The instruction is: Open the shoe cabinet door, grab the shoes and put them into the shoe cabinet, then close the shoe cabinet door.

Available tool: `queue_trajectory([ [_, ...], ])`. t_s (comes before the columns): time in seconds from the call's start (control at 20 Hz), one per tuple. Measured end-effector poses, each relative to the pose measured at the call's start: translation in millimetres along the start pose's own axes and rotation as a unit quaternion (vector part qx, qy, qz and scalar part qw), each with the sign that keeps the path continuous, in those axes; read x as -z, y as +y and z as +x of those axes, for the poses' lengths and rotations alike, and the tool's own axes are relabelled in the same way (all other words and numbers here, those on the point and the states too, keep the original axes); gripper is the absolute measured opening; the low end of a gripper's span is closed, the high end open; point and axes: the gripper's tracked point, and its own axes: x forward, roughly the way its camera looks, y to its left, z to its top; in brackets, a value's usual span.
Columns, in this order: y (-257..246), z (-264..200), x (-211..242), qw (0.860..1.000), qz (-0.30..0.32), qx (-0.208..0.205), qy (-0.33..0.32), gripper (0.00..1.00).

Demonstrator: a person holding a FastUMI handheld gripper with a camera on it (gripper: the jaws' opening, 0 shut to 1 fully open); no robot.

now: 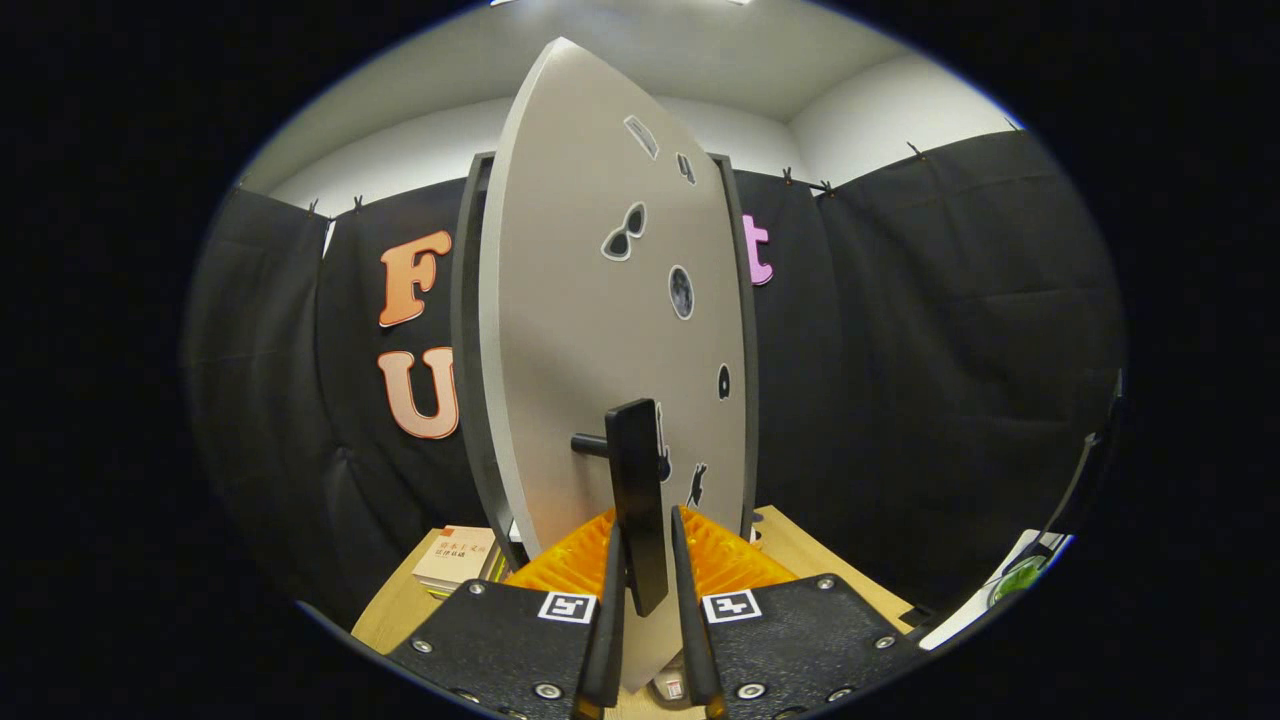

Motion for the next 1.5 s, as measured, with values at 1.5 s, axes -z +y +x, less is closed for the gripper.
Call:
queue_trajectory([
  [1.5, -97.6, -7.3, 4.4, 0.997, 0.044, 0.068, -0.019, 0.27],
])
